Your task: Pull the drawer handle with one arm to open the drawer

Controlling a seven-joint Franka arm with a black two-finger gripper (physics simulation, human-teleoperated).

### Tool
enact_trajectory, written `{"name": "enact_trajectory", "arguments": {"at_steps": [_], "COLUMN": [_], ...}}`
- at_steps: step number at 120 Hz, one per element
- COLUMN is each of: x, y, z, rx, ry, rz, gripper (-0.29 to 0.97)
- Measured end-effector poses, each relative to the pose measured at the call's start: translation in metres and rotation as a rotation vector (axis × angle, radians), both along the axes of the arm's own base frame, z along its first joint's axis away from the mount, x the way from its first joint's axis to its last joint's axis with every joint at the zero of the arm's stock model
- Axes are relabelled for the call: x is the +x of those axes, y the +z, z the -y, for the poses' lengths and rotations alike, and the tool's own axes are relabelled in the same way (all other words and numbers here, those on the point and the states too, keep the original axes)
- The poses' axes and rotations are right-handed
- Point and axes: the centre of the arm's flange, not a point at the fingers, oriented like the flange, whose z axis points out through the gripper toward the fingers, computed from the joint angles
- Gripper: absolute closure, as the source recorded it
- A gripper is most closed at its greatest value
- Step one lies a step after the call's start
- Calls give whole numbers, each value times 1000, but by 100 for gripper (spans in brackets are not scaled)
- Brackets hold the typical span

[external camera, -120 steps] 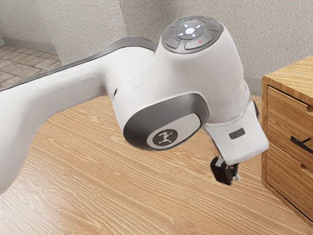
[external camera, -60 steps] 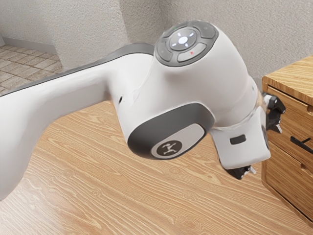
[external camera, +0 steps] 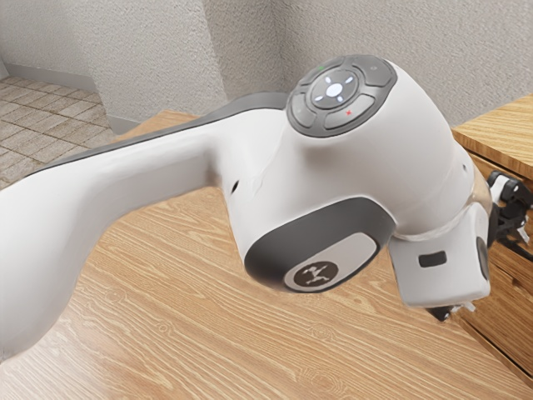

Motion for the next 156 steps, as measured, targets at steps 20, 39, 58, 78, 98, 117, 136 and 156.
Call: {"name": "enact_trajectory", "arguments": {"at_steps": [20, 39, 58, 78, 98, 117, 136, 156], "x": [-5, 3, 5, 12, 20, 24, 32, 34], "y": [-4, -10, -9, -19, -22, -28, -35, -41], "z": [15, 14, 19, 18, 13, 12, 10, 9], "rx": [0, -1, -6, -2, -5, -2, -2, 0], "ry": [-42, -48, -63, -66, -61, -63, -60, -59], "rz": [-5, -11, -8, -22, -27, -35, -46, -55], "gripper": [0, 0, 0, 0, 0, 0, 0, 3]}}
